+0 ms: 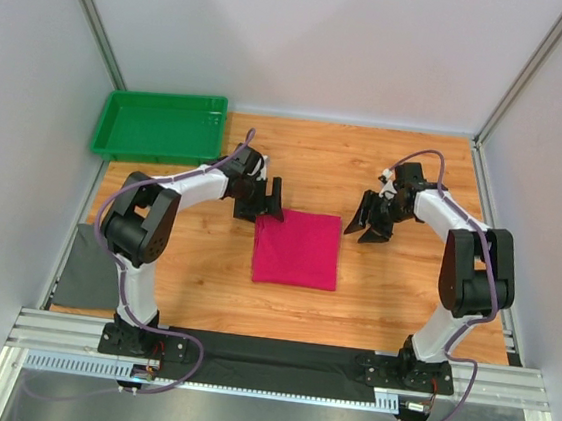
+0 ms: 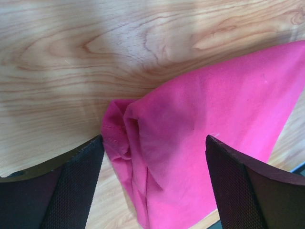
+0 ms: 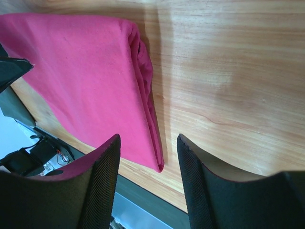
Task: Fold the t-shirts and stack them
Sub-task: Neatly place the folded tshirt to the corner
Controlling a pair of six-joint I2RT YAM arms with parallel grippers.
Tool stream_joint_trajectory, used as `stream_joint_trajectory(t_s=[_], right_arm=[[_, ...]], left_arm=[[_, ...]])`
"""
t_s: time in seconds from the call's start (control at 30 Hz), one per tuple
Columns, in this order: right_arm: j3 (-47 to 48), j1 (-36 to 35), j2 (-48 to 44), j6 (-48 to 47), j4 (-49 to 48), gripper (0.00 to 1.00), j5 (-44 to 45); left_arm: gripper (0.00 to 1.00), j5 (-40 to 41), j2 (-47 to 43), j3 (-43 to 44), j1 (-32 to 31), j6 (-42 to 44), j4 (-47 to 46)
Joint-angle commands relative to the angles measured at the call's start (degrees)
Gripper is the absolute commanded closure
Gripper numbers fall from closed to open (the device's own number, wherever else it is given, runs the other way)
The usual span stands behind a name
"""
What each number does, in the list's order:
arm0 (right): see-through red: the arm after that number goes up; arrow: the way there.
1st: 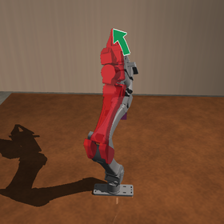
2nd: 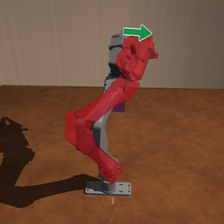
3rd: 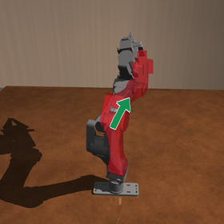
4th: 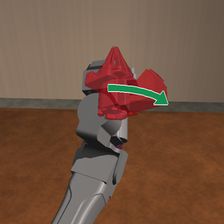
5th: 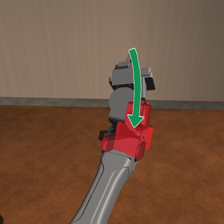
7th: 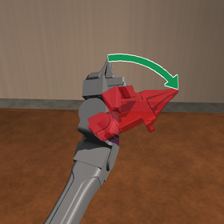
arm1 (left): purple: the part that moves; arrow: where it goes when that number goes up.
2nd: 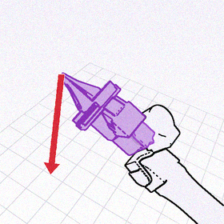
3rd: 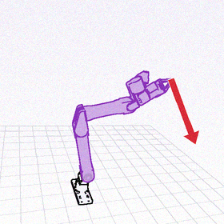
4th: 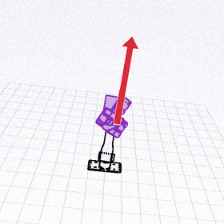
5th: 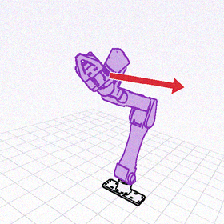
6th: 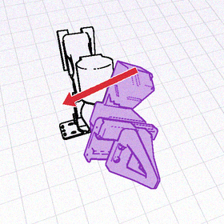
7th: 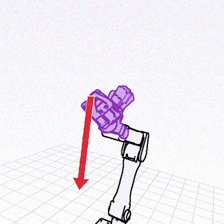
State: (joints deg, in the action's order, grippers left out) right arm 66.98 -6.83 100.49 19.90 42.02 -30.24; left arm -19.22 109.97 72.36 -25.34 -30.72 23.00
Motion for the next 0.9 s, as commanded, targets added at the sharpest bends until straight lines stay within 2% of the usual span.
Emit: stream_joint_trajectory(t_s=[0.0, 0.07, 0.17, 0.27, 0.3, 0.4, 0.53, 0.7, 0.87], right_arm=[[-0.97, -0.03, -3.02, 0.05, -3.35, 0.48, -0.35], [-1.59, -0.03, -3.28, -0.04, -3.78, 0.48, -0.52], [-2.03, -0.03, -3.72, -0.3, -3.79, 0.48, -0.52], [-2.03, -0.03, -3.54, -0.3, -3.0, 0.49, -1.05], [-2.29, 0.06, -3.72, -0.04, -2.91, 0.49, -1.66], [-4.04, -0.2, -5.64, 1.1, -2.3, 0.49, -2.37], [-7.64, -0.29, -10.39, 2.33, -0.45, 0.5, -2.37], [-11.25, -1.25, -17.33, 4.79, 0.61, 0.5, -4.03], [-12.75, -2.66, -20.94, 4.1, 2.18, 0.5, -4.48]], left_arm=[[0.09, 4.1, 1.91, 0.33, -0.85, -1.27, 0.2], [0.12, 4.54, 2.09, -0.28, -0.85, -1.19, 0.11], [0.22, 4.46, 2.17, -1.6, -0.76, -1.62, -0.5], [0.72, 2.01, 1.91, -4.49, -0.32, -2.33, -5.76], [1.0, 1.21, 1.65, -5.2, 0.03, -2.59, -8.65], [1.0, -0.81, -3.51, -9.15, 0.73, -3.82, -14.54], [1.0, 0.41, -11.17, -14.16, 2.4, -6.89, -13.87], [1.0, 7.0, -21.26, -19.53, 4.24, -9.35, -6.23], [1.0, 21.38, -28.58, -19.54, 4.86, -14.44, 7.54]])
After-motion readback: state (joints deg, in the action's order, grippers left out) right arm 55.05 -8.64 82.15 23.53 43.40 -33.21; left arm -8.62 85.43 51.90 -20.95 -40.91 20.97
